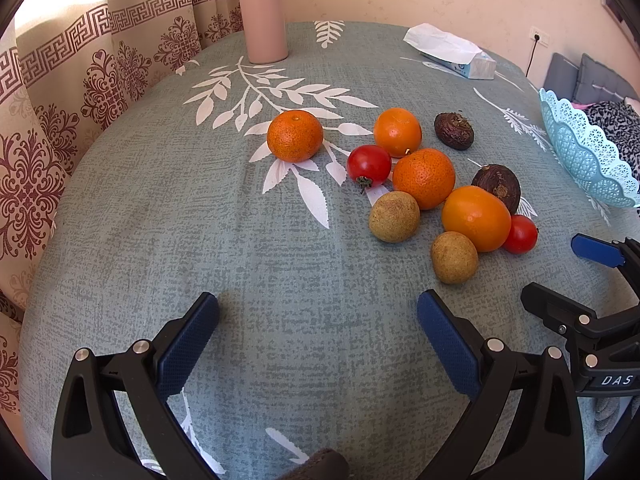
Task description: Organize fruits
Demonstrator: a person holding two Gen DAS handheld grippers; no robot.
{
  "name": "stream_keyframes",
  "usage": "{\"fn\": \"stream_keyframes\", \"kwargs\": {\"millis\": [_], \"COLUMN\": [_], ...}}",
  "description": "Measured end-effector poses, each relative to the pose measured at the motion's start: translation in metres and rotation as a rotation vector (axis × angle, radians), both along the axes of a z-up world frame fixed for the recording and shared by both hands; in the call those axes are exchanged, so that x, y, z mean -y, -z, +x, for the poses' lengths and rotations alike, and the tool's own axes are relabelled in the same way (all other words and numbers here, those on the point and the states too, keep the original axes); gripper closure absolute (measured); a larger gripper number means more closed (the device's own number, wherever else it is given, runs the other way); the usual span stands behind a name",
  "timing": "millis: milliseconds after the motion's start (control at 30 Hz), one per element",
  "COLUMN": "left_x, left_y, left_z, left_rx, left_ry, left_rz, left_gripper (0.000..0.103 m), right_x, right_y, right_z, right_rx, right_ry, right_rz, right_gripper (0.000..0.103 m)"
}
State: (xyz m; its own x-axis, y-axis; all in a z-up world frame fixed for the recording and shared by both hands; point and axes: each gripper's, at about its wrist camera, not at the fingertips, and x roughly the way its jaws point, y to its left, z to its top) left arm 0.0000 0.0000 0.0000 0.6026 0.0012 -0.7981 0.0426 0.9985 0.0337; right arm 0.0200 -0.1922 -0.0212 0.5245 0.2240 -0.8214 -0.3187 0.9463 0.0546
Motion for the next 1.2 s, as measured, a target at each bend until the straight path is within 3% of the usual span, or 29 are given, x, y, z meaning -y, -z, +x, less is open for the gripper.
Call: {"fn": "stream_keyframes", "kwargs": {"millis": [1200], "left_x": [-0.0007], "left_y": [-0.0005], "left_z": [0.0018], "left_rx": [-0.006], "left_ry": [-0.001], "left_rz": [-0.003], "left_gripper": [0.005], "right_x": [0.0005], "right_y": [-0.0005], "right_z": [0.0], "right_rx": [0.003], "right_ry": [-0.01], "right_rz": [0.008], "right_gripper": [0.002]}}
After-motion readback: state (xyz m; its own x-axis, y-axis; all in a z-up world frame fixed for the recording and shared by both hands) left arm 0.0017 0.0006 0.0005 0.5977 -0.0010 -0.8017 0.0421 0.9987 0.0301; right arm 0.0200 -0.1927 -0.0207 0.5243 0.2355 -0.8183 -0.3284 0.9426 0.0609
